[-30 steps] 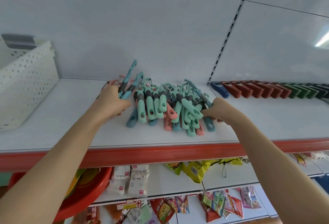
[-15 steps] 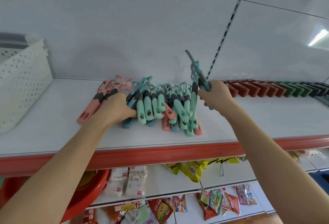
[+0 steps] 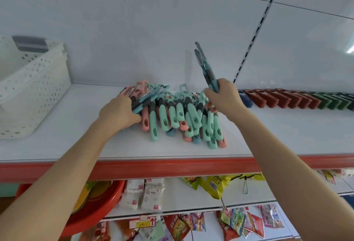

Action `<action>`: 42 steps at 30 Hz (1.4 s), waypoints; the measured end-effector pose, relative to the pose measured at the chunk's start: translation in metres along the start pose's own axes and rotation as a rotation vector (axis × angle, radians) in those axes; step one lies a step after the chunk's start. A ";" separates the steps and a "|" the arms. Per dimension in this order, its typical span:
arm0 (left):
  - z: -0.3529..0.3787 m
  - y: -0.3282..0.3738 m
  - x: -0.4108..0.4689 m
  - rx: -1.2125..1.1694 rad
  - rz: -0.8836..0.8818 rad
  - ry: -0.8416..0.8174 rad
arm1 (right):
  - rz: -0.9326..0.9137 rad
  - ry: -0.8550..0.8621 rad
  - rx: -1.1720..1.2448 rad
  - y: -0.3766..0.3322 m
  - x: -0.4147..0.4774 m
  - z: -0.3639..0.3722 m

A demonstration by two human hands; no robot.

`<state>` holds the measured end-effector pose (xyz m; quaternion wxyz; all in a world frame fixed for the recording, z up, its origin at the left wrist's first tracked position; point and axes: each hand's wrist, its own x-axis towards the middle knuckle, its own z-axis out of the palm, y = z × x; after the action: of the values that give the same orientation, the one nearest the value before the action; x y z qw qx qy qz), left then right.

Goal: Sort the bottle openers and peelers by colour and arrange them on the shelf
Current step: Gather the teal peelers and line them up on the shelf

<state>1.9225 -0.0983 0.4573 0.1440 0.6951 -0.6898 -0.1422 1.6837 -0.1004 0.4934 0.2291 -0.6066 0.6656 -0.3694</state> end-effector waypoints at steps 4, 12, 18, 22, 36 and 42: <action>0.000 -0.005 0.002 -0.032 0.029 0.023 | 0.111 -0.264 0.205 -0.001 -0.007 0.005; 0.000 -0.018 0.000 -0.027 -0.036 0.183 | 0.161 -0.264 0.018 0.011 -0.007 0.008; -0.007 -0.032 -0.003 -0.034 -0.080 0.296 | 0.055 -0.221 -0.362 0.008 -0.001 0.016; -0.005 -0.034 -0.006 -0.013 -0.110 0.361 | -0.015 -0.234 -0.547 0.002 -0.002 0.027; -0.005 0.005 0.007 -0.324 0.011 0.494 | 0.113 -0.319 -0.326 0.011 -0.006 0.023; -0.002 -0.001 0.015 -0.452 0.033 0.528 | 0.126 -0.287 -0.364 0.014 -0.002 0.024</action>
<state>1.9245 -0.1137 0.4588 0.4701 0.6471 -0.5911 -0.1045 1.6934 -0.1036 0.4668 0.2309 -0.6416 0.7183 -0.1381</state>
